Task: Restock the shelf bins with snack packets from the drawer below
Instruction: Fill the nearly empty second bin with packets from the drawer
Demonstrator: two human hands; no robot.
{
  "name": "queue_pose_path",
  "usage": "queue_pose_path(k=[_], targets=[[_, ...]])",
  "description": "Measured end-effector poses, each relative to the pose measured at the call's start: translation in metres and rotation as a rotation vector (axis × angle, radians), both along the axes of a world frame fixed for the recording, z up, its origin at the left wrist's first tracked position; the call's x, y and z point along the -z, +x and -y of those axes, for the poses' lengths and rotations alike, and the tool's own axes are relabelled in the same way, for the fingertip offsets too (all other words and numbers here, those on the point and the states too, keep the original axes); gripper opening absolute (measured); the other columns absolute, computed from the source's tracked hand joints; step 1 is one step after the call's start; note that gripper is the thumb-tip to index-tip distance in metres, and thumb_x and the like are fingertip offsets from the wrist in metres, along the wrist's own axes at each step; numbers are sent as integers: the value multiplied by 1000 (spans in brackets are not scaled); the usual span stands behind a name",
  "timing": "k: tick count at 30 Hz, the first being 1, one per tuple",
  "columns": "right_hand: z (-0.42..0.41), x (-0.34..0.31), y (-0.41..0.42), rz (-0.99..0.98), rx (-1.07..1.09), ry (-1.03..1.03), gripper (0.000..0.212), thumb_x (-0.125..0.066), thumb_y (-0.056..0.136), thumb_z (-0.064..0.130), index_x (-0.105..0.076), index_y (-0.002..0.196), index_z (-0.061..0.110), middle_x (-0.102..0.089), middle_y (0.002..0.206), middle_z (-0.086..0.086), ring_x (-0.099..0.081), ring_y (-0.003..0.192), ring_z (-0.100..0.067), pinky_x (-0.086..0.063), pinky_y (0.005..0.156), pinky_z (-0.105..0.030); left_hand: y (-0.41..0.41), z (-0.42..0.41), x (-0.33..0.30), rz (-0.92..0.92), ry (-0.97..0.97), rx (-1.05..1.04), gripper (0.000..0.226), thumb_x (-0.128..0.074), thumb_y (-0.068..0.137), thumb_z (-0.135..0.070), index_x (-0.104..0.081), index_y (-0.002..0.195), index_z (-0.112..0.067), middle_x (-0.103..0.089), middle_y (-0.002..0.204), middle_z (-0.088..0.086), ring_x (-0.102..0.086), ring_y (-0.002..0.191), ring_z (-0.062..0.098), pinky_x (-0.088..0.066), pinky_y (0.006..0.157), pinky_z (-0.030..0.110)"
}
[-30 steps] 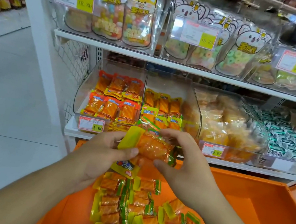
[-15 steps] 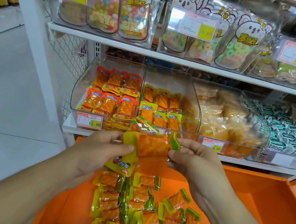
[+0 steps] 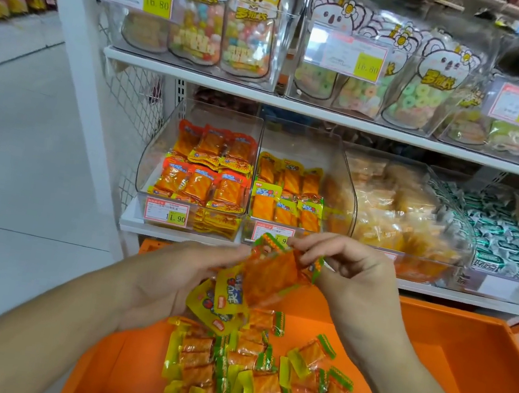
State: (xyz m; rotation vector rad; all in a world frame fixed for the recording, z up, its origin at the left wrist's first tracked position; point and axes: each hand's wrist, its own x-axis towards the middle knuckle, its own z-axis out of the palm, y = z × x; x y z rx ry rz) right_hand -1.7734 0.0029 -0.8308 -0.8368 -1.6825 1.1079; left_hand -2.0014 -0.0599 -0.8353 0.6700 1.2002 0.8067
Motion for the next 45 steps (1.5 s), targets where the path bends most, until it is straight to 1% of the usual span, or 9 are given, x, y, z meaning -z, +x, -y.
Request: queue_pose_path(k=[5,9,15,20,23,27,31,36,45], targets=[[-9,0,1,174,-76,71,57,-63,75,-31,-79,75,23,-78,109,2,-70,114,-19,-57,94,-45,-5,9,6,-112,90,140,38,-78,87,-16,-72,125,-15,-75,121,15,-70,116,38,-45,108,66],[-15,2,2,239,-119,36,60,-60,77,-32,-80,73,25,-75,118,6,-67,120,-17,-56,94,-54,-6,8,3,-146,133,243,42,-78,88,-6,-70,128,-15,-74,124,10,-71,117,30,-52,106,54],[-19,-3,10,198,-186,-182,43,-52,88,-23,-81,97,7,-76,119,0,-67,120,-12,-52,99,-38,-6,8,5,-254,216,262,49,-82,84,-5,-71,129,-21,-75,124,-1,-69,119,17,-52,108,46],[-11,-4,6,334,-319,-233,44,-81,87,17,-68,128,28,-70,129,4,-66,119,-13,-55,95,-26,-4,10,5,-325,269,312,48,-83,85,-12,-70,129,-26,-73,126,-8,-66,122,9,-51,109,42],[-7,0,-1,438,-263,-196,50,-89,81,14,-70,121,36,-72,108,-6,-70,99,-27,-62,78,-49,-8,9,0,-404,278,288,47,-88,80,-21,-72,123,-32,-74,121,-16,-66,118,1,-52,108,39],[-8,1,2,447,-229,-211,38,-92,77,21,-75,109,35,-59,79,7,-58,69,-13,-49,65,-36,-20,2,1,-336,288,80,47,-94,66,-27,-79,111,-18,-78,108,10,-74,102,24,-58,93,43],[-2,7,-4,487,-273,-194,26,-86,78,33,-72,100,31,-51,77,12,-51,73,-15,-43,70,-38,-15,2,2,-338,308,-57,43,-98,62,-26,-82,101,-22,-79,94,10,-69,82,16,-51,72,35],[-2,6,-10,385,-234,-289,24,-87,82,18,-72,99,25,-65,82,5,-62,78,-11,-54,76,-30,-7,1,0,-385,372,-72,19,-87,79,-26,-82,97,-24,-77,84,4,-65,73,14,-50,69,34],[-30,-9,-16,253,-18,-257,23,-84,86,17,-73,105,23,-69,89,2,-66,79,-12,-58,78,-28,10,-47,-17,-442,513,-137,27,-87,82,-15,-76,107,-19,-80,96,5,-77,93,25,-60,91,55]])
